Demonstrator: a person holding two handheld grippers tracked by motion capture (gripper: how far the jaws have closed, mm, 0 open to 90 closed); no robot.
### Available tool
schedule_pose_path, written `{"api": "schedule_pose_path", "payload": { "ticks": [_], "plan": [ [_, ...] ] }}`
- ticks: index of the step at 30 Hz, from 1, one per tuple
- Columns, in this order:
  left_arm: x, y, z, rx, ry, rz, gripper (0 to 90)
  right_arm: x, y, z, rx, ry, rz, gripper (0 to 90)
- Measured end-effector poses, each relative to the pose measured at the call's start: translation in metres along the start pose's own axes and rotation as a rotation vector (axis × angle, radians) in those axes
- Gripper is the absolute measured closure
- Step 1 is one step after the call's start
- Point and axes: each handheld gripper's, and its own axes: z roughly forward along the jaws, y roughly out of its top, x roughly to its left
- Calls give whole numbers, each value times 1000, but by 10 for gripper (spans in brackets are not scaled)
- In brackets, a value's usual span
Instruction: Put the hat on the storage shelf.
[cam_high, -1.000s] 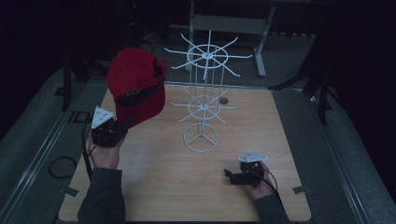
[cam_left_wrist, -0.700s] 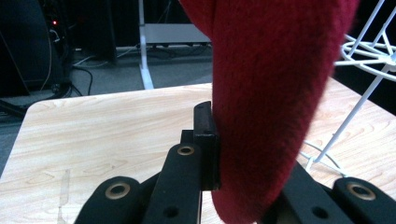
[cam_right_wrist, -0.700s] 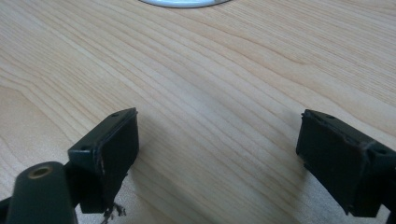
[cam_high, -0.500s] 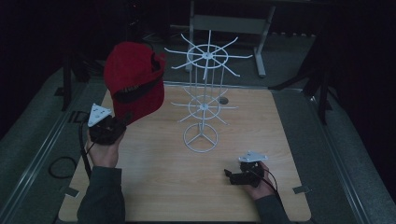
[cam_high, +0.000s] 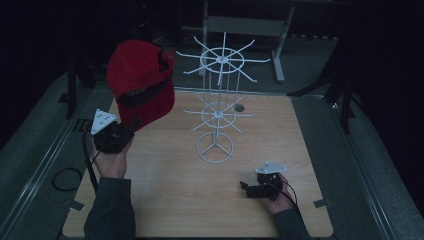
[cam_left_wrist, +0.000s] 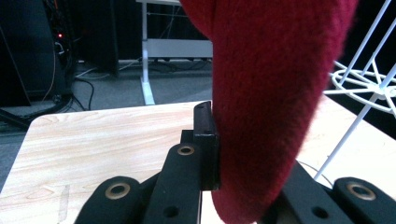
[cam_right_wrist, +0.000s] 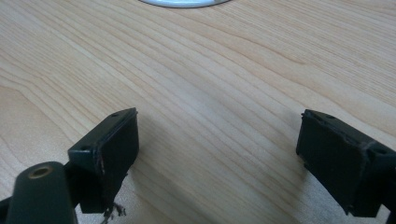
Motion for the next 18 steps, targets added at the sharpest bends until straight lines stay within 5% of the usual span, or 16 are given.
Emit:
{"api": "schedule_pose_path", "payload": {
  "ticks": [18],
  "plan": [
    [-1,6,-4,-36,6,-23,859,0,0,0,0,0,1,129]
  ]
}}
